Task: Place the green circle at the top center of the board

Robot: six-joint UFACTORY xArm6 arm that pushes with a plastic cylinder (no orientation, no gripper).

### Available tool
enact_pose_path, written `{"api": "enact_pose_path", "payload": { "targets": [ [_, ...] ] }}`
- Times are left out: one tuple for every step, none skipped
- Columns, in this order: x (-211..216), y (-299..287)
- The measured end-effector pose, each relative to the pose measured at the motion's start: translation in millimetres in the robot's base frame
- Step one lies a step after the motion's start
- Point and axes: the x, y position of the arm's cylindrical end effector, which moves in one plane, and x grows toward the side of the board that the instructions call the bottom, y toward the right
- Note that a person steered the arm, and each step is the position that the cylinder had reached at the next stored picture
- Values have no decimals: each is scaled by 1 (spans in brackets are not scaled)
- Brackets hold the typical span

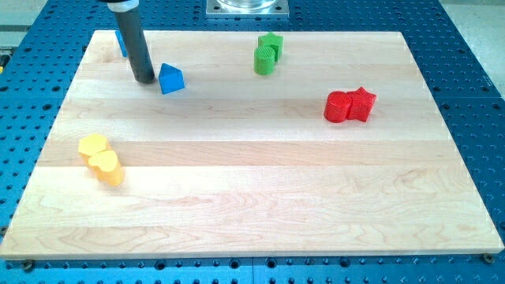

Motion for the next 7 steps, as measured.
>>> {"api": "enact_pose_path", "payload": {
  "targets": [
    [9,33],
    [34,94],
    [7,60],
    [-29,73],
    [-63,136],
    [-65,214],
    [-66,275]
  ]
}}
